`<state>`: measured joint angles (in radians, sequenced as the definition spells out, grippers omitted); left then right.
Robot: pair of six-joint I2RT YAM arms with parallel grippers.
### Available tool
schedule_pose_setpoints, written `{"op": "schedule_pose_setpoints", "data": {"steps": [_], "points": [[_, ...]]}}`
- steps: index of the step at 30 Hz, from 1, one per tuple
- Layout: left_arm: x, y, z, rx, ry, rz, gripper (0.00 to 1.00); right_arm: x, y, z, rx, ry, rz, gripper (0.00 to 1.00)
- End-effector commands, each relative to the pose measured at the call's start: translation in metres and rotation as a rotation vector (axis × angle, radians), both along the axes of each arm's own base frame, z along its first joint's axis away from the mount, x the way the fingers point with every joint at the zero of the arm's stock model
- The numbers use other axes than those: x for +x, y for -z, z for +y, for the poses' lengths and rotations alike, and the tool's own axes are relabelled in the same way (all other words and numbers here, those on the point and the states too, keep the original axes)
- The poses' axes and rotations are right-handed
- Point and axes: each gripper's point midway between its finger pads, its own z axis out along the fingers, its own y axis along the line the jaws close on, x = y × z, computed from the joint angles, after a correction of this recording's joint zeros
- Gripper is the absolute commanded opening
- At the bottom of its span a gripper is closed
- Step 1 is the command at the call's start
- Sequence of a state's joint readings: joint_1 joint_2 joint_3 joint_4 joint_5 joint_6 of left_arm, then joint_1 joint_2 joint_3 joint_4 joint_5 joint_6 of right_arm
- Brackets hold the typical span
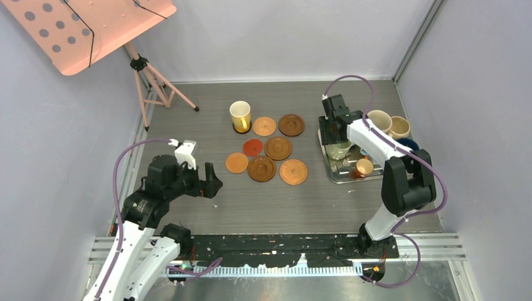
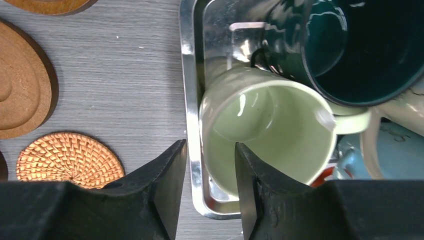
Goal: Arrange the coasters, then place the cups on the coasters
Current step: Pick up the cup from the tray.
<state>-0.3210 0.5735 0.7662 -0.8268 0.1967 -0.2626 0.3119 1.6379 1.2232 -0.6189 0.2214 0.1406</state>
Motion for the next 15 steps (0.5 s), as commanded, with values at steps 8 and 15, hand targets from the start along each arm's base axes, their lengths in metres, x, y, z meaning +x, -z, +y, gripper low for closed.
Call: {"op": "schedule_pose_setpoints", "data": {"steps": [8, 15], "points": [[0.007, -0.004, 0.000, -0.004, -0.017, -0.021, 0.99, 0.013, -0.002, 0.012, 0.036, -0.066, -0.012, 0.35], [0.007, -0.003, -0.002, -0.008, -0.010, -0.016, 0.99, 0.007, -0.026, 0.012, 0.055, -0.076, -0.048, 0.18]]}}
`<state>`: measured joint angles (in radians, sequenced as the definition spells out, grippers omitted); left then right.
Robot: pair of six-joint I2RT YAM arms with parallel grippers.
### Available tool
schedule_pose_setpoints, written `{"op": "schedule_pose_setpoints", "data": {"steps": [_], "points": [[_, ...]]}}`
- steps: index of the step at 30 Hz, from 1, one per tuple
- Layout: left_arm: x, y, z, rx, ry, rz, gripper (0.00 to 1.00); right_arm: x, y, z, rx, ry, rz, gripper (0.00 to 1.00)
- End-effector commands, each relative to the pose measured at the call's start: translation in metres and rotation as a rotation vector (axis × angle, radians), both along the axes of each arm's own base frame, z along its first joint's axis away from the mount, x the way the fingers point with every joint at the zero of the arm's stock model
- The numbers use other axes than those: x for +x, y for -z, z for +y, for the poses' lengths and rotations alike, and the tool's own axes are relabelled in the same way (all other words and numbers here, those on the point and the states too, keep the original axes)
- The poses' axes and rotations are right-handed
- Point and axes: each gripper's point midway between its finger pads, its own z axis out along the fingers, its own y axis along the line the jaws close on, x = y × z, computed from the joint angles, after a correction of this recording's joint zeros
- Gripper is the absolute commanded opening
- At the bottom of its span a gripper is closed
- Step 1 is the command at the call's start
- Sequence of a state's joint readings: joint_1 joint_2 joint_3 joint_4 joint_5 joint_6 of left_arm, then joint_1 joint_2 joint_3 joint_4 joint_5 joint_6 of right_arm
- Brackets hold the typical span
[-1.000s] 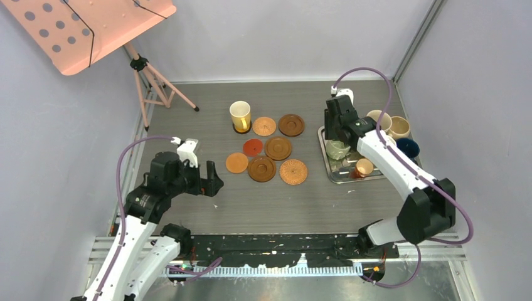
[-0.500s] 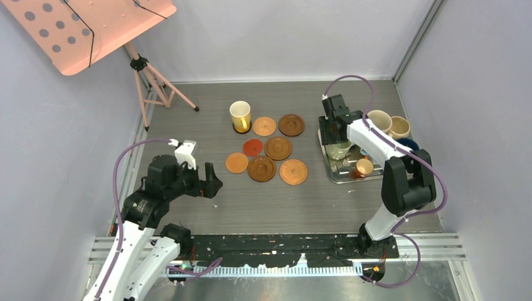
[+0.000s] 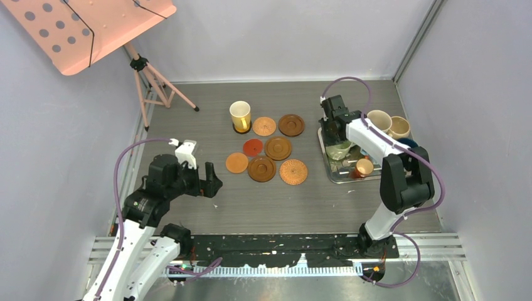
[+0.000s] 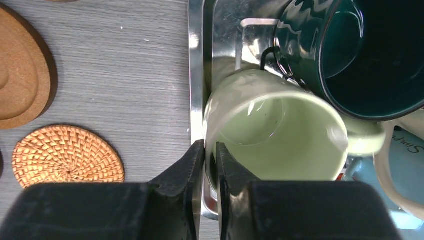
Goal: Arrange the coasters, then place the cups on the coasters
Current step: Pick up the cup from the tray, then place the cup on the coaster.
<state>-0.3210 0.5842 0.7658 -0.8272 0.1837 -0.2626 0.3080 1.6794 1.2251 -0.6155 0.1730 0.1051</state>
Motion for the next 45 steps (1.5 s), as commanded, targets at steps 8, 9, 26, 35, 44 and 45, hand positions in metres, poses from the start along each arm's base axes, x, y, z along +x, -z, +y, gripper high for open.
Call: {"op": "schedule_pose_setpoints", "data": {"steps": [8, 9, 26, 35, 44, 45], "points": [[0.004, -0.006, -0.004, -0.023, 0.002, -0.029, 1.00, -0.002, -0.072, 0.012, 0.098, -0.056, -0.136, 0.06], [0.004, -0.006, -0.004, -0.023, 0.002, -0.030, 1.00, -0.002, -0.078, 0.013, 0.107, -0.059, -0.147, 0.06], [-0.004, -0.006, -0.003, -0.057, -0.015, -0.044, 1.00, 0.011, -0.169, 0.110, 0.181, -0.447, -0.314, 0.06], [-0.004, -0.009, -0.003, -0.067, -0.010, -0.077, 0.99, 0.056, -0.163, 0.153, 0.139, -0.670, -0.326, 0.06], [-0.003, -0.007, -0.004, -0.066, -0.010, -0.069, 0.99, 0.104, -0.132, 0.169, 0.095, -0.698, -0.286, 0.05], [-0.003, -0.006, -0.003, -0.064, -0.013, -0.068, 0.99, 0.108, -0.125, 0.170, 0.093, -0.697, -0.272, 0.05]]}}
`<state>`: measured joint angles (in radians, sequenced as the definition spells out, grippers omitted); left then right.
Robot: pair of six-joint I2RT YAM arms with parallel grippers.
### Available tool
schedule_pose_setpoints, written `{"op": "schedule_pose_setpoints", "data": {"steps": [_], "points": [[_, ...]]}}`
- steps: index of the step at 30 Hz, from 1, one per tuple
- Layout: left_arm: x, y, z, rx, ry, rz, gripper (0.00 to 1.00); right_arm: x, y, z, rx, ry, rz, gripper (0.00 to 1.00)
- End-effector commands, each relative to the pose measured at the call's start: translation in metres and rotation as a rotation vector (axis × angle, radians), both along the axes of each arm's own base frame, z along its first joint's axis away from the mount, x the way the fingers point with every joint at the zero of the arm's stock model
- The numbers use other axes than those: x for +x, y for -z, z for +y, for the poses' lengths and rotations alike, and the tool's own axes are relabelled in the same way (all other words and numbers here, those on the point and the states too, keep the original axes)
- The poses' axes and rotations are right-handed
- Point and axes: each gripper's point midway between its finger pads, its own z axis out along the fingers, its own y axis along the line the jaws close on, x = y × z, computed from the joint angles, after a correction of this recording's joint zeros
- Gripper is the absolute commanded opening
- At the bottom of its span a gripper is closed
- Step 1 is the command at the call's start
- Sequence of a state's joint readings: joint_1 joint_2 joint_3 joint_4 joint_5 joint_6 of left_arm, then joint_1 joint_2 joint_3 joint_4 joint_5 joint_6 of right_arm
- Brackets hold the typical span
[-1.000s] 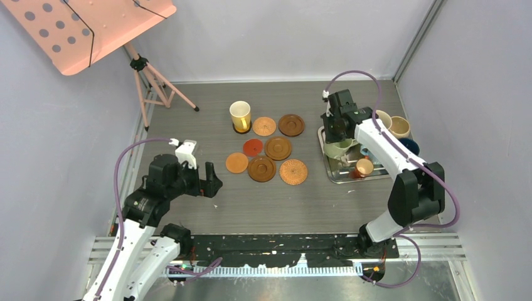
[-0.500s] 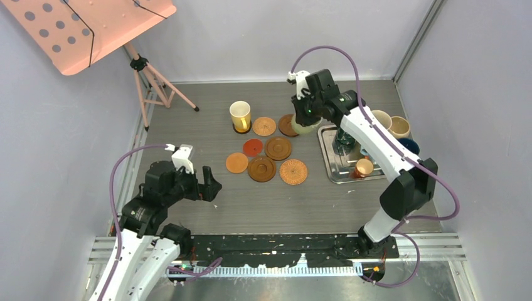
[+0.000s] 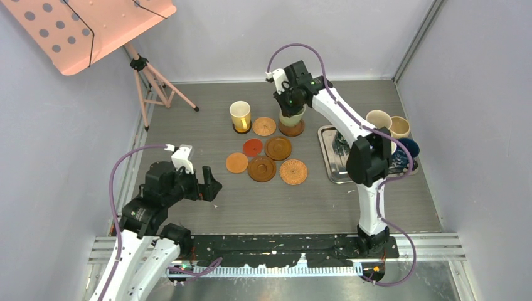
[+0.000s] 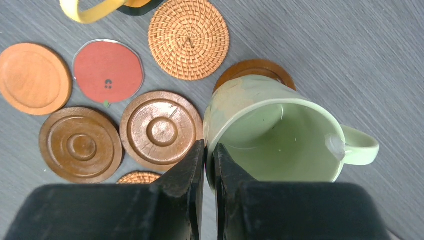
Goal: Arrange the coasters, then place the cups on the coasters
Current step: Place the cup on the coaster.
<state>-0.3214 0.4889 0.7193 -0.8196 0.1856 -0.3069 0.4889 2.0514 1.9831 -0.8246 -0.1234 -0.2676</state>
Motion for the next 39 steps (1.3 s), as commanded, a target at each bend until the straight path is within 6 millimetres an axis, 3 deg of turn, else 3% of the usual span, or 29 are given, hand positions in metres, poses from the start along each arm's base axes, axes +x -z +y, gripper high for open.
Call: {"op": "schedule_pose_setpoints", "data": {"steps": [1, 5, 21, 26, 33, 39], "points": [[0.005, -0.006, -0.003, -0.012, 0.008, -0.034, 0.99, 0.028, -0.036, 0.009, 0.031, -0.042, -0.124, 0.05], [0.006, -0.005, -0.003, -0.010, 0.005, -0.029, 0.99, 0.038, -0.012, 0.007, -0.002, -0.030, -0.085, 0.06], [0.008, -0.001, -0.005, -0.005, 0.014, -0.002, 0.99, 0.049, 0.028, 0.002, -0.071, -0.036, -0.040, 0.06], [0.008, 0.000, -0.006, -0.003, 0.015, 0.007, 0.99, 0.047, 0.032, 0.003, -0.068, -0.038, -0.028, 0.11], [0.008, 0.000, -0.005, -0.003, 0.014, 0.006, 0.99, 0.045, 0.034, 0.000, -0.075, -0.031, -0.019, 0.31], [0.008, 0.000, -0.005, -0.003, 0.014, 0.006, 0.99, 0.039, 0.009, -0.001, -0.048, -0.016, -0.042, 0.40]]}}
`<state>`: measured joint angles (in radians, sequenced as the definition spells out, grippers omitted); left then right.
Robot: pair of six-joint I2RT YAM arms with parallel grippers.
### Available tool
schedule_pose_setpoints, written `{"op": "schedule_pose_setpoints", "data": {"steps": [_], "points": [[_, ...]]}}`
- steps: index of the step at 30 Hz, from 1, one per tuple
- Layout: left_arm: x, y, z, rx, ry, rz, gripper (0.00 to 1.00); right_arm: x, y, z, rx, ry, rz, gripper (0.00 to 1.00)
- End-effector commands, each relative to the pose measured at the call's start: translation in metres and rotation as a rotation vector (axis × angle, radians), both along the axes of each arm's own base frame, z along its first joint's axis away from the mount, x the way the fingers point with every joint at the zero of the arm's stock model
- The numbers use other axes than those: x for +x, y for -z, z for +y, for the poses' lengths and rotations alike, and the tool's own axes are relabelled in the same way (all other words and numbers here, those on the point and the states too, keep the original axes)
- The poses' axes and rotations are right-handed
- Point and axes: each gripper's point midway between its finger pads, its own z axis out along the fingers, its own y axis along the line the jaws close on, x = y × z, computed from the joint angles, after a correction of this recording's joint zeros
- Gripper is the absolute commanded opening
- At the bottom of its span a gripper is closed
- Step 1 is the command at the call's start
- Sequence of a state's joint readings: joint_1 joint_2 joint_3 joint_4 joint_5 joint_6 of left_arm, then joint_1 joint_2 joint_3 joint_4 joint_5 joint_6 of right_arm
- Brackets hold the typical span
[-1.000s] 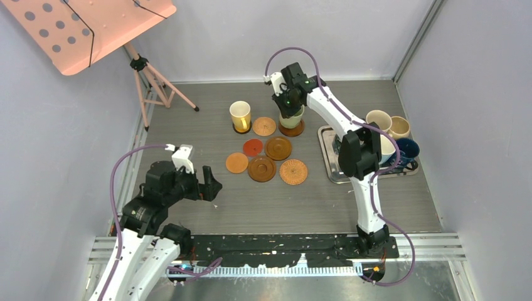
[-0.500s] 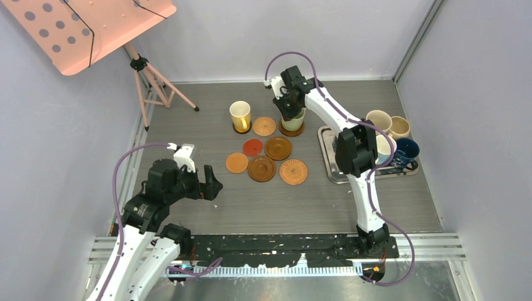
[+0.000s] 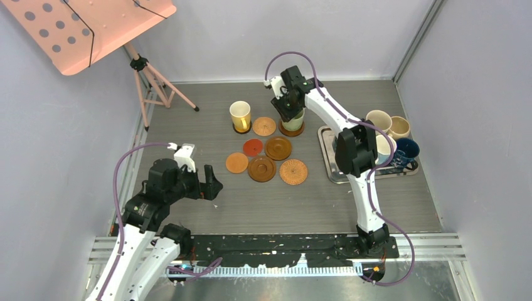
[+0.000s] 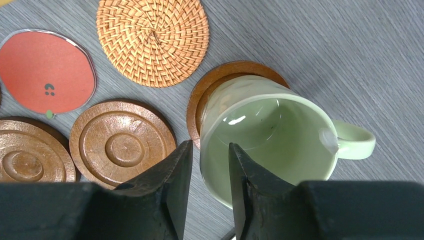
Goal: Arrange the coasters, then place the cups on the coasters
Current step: Place the cup on the coaster, then pick up the cup from the tray.
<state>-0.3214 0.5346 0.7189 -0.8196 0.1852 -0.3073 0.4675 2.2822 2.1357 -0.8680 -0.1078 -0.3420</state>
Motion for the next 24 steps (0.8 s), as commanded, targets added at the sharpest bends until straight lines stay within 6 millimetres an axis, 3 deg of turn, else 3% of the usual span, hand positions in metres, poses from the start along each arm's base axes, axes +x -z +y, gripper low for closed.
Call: {"op": "schedule_pose_setpoints", "data": {"steps": [1, 4, 7, 9, 10, 11, 12, 13, 14, 15, 16, 17, 18, 19, 20, 21, 22, 23, 24], "points": [[0.005, -0.008, -0.005, -0.018, 0.014, -0.038, 0.99, 0.005, -0.069, 0.000, 0.065, 0.015, -0.131, 0.43], [0.005, -0.009, -0.005, -0.019, 0.016, -0.039, 0.99, -0.004, -0.104, -0.002, 0.116, 0.046, -0.173, 0.46], [0.005, -0.008, -0.004, -0.017, 0.014, -0.035, 0.99, -0.013, -0.125, -0.008, 0.161, 0.121, -0.192, 0.49], [0.005, -0.008, -0.004, -0.017, 0.012, -0.040, 0.99, -0.021, -0.150, -0.021, 0.181, 0.203, -0.227, 0.50], [0.005, -0.008, -0.004, -0.018, 0.012, -0.041, 0.99, -0.023, -0.149, -0.032, 0.155, 0.255, -0.234, 0.50], [0.005, -0.008, -0.004, -0.016, 0.011, -0.042, 1.00, -0.028, -0.162, -0.040, 0.182, 0.307, -0.248, 0.50], [0.005, -0.008, -0.004, -0.018, 0.011, -0.045, 1.00, -0.033, -0.157, -0.049, 0.166, 0.349, -0.236, 0.49], [0.005, -0.008, -0.004, -0.018, 0.009, -0.044, 0.99, -0.039, -0.170, -0.058, 0.203, 0.410, -0.243, 0.49], [0.005, -0.008, -0.003, -0.017, 0.008, -0.043, 0.99, -0.045, -0.161, -0.068, 0.189, 0.455, -0.222, 0.49], [0.005, -0.008, -0.004, -0.018, 0.009, -0.044, 0.99, -0.053, -0.171, -0.079, 0.232, 0.528, -0.223, 0.48], [0.005, -0.008, -0.004, -0.018, 0.010, -0.042, 0.99, -0.061, -0.158, -0.088, 0.224, 0.564, -0.189, 0.48], [0.005, -0.007, -0.004, -0.018, 0.010, -0.041, 0.99, -0.069, -0.166, -0.099, 0.264, 0.619, -0.191, 0.47], [0.005, -0.008, -0.004, -0.018, 0.010, -0.041, 0.99, -0.077, -0.150, -0.106, 0.255, 0.663, -0.156, 0.47], [0.005, -0.008, -0.004, -0.018, 0.010, -0.043, 1.00, -0.085, -0.157, -0.118, 0.263, 0.700, -0.178, 0.46], [0.005, -0.008, -0.003, -0.019, 0.008, -0.045, 0.99, -0.095, -0.141, -0.125, 0.246, 0.740, -0.147, 0.46], [0.005, -0.008, -0.003, -0.019, 0.007, -0.045, 0.99, -0.102, -0.149, -0.137, 0.251, 0.775, -0.175, 0.46], [0.004, -0.009, -0.003, -0.020, 0.007, -0.048, 1.00, -0.112, -0.134, -0.144, 0.232, 0.806, -0.148, 0.46], [0.004, -0.009, -0.003, -0.021, 0.009, -0.050, 0.99, -0.119, -0.141, -0.155, 0.236, 0.837, -0.175, 0.46], [0.004, -0.009, -0.004, -0.023, 0.010, -0.050, 0.99, -0.128, -0.129, -0.163, 0.213, 0.865, -0.157, 0.46]]}}
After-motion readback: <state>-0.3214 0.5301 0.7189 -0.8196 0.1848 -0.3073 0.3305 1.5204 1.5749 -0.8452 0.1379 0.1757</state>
